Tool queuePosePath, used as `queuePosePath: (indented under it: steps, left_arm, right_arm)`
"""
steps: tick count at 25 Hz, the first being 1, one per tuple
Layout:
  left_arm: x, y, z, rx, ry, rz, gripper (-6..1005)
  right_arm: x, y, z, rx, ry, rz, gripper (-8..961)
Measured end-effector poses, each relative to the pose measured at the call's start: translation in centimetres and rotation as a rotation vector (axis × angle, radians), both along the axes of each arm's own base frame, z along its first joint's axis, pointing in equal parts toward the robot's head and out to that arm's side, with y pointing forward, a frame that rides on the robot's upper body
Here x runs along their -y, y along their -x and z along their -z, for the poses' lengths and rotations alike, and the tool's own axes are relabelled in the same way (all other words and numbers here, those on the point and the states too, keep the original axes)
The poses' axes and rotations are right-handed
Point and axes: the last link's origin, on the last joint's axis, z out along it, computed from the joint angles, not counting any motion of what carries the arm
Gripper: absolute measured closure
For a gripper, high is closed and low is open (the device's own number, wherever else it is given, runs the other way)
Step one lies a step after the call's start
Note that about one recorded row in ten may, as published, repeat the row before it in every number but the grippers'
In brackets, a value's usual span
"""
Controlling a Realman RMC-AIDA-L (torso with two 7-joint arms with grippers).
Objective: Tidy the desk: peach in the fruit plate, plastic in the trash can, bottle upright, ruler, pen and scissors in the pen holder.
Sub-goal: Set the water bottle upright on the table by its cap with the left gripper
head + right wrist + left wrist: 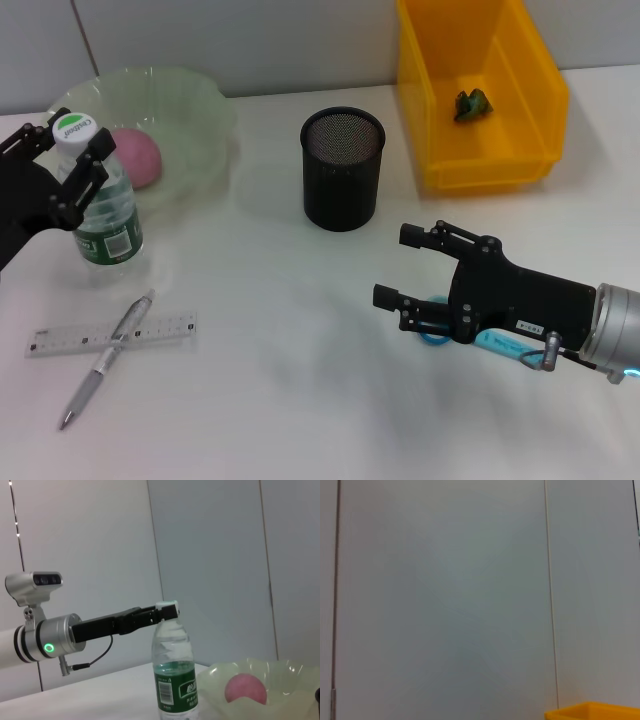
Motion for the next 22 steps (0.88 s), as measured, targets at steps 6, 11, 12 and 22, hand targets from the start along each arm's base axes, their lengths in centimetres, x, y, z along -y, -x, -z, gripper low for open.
queuePosePath:
  steps: [6,11,12,22]
  left_arm:
    - [0.0,0.2,0.6,-0.021,-0.003,-0.013,532]
    - [0.0,0.4,0.8,-0.032,-0.003,-0.022,531]
    - [0.0,0.4,0.8,-0.032,-0.003,-0.022,530]
    - [0.0,0.5,1.3,-0.044,0.003,-0.036,528]
  right_arm:
    - [0.0,0.0,0.1,0.002,0.002,-0.001,157]
    - [-0.1,0.1,0.1,0.003,0.005,-0.007,161]
    - [-0.1,0.1,0.1,0.003,0.005,-0.007,162]
    - [0.0,0.2,0.1,0.004,0.007,-0.008,169]
